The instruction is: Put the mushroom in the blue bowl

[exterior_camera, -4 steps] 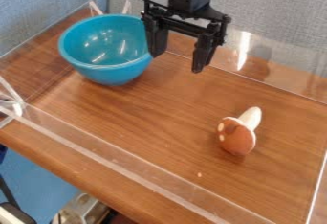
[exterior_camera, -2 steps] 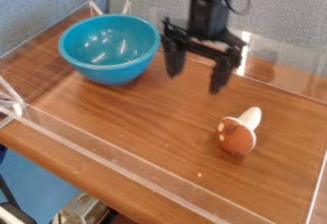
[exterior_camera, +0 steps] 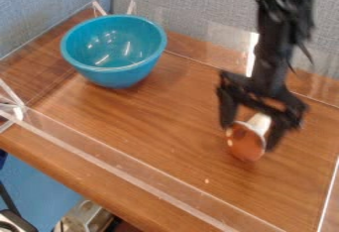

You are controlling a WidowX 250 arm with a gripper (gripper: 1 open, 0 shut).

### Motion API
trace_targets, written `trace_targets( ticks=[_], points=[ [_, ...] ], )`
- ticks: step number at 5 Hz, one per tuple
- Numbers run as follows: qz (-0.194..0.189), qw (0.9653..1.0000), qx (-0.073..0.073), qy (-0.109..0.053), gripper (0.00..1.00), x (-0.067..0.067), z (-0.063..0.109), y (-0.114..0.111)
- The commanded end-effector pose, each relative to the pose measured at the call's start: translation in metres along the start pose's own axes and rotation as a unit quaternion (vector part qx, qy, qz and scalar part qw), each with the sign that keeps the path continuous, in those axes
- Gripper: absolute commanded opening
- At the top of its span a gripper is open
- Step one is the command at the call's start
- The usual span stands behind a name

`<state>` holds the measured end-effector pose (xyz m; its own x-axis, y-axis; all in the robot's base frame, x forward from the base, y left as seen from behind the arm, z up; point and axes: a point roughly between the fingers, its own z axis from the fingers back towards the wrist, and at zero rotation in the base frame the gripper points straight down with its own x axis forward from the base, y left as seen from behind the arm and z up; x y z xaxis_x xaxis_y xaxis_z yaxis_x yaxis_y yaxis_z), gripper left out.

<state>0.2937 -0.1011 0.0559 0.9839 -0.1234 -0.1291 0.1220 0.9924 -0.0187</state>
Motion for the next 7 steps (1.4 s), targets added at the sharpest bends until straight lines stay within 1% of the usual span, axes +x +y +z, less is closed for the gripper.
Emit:
trace_targets(
  ticks=[1,2,3,5,7],
  points=[
    [0.001,0.9998,0.001,-0.018,1.00,0.005,-0.010,0.001],
    [0.005,0.9998,0.003,-0.019,1.00,0.013,-0.019,0.010],
    [0.012,0.9997,0.001,-0.022,0.00,0.016,-0.020,0.015],
    [0.032,0.9990,-0.012,-0.029,0.00,0.021,-0.021,0.024],
    [0.047,0.9982,-0.019,-0.032,0.00,0.026,-0.022,0.030]
  ],
)
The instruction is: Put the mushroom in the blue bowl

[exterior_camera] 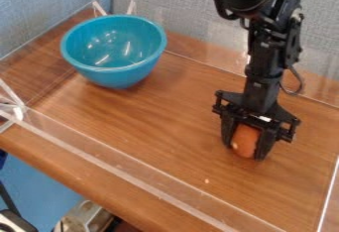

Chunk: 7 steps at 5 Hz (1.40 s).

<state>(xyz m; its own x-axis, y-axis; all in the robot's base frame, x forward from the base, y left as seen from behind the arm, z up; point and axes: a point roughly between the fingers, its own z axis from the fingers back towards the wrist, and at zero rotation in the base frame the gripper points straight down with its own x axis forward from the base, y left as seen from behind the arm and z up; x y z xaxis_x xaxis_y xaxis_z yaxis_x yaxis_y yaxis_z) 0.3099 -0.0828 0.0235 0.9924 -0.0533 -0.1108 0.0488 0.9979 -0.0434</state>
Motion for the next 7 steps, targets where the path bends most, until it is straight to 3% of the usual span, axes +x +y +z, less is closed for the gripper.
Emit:
trace_targets(
  ticks=[1,7],
  points=[
    [0.016,0.9996,-0.004,-0.023,0.00,0.0099,0.0073,0.0082],
    [0.021,0.9993,-0.005,-0.029,0.00,0.0113,0.0045,0.0051]
  ],
)
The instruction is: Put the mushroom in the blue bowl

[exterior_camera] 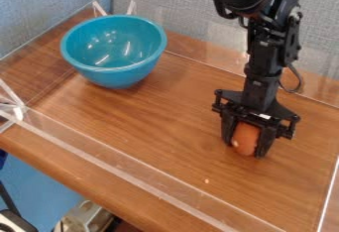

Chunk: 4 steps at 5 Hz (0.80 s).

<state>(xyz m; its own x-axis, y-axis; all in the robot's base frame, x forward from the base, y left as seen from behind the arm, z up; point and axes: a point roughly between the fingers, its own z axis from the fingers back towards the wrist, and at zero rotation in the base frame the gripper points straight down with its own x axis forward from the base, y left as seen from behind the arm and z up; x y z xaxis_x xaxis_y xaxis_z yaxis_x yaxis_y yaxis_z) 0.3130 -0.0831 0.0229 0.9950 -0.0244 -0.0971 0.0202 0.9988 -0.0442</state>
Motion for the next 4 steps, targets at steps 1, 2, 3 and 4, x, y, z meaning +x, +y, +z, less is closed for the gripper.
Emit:
trace_targets(
  ticks=[1,2,3,4],
  points=[
    [0.007,0.9997,-0.002,-0.022,0.00,0.008,0.005,0.004],
    [0.007,0.9997,-0.002,-0.023,0.00,0.008,0.005,0.004],
    [0.011,0.9993,0.000,-0.035,0.00,0.006,0.023,0.004],
    [0.014,0.9988,0.002,-0.047,0.00,0.004,0.041,0.004]
  ],
)
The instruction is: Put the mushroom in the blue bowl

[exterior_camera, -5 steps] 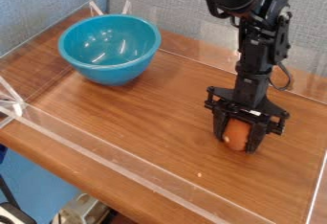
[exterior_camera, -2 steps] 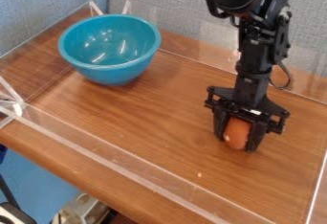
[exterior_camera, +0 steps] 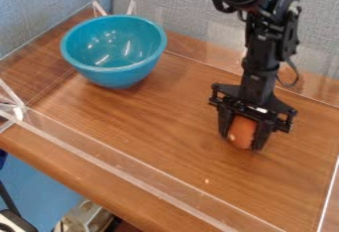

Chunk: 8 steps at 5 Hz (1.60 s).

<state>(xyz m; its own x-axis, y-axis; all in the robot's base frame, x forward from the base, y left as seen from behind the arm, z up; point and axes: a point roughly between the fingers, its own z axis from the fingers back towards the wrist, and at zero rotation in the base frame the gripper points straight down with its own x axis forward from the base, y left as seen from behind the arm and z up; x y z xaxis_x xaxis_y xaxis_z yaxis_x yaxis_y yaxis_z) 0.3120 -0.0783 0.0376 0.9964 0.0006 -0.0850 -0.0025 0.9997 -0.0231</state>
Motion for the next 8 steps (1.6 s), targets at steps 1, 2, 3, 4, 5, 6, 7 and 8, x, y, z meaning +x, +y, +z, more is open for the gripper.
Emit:
trace_targets(
  ticks=[1,2,3,4,5,6,7,8],
  points=[
    [0.009,0.9983,-0.009,-0.056,0.00,0.005,0.051,0.004],
    [0.025,0.9965,-0.009,-0.079,0.00,0.004,0.090,0.014],
    [0.072,0.9926,-0.004,-0.098,0.00,0.008,0.124,0.049],
    [0.137,0.9851,0.007,-0.104,0.00,0.015,0.138,0.099],
    [0.207,0.9724,0.014,-0.107,0.00,0.017,0.141,0.149],
    [0.243,0.9650,0.023,-0.094,0.00,0.015,0.133,0.188],
    [0.255,0.9626,0.025,-0.089,0.00,0.020,0.121,0.204],
    [0.258,0.9619,0.032,-0.083,0.00,0.025,0.109,0.213]
  ],
)
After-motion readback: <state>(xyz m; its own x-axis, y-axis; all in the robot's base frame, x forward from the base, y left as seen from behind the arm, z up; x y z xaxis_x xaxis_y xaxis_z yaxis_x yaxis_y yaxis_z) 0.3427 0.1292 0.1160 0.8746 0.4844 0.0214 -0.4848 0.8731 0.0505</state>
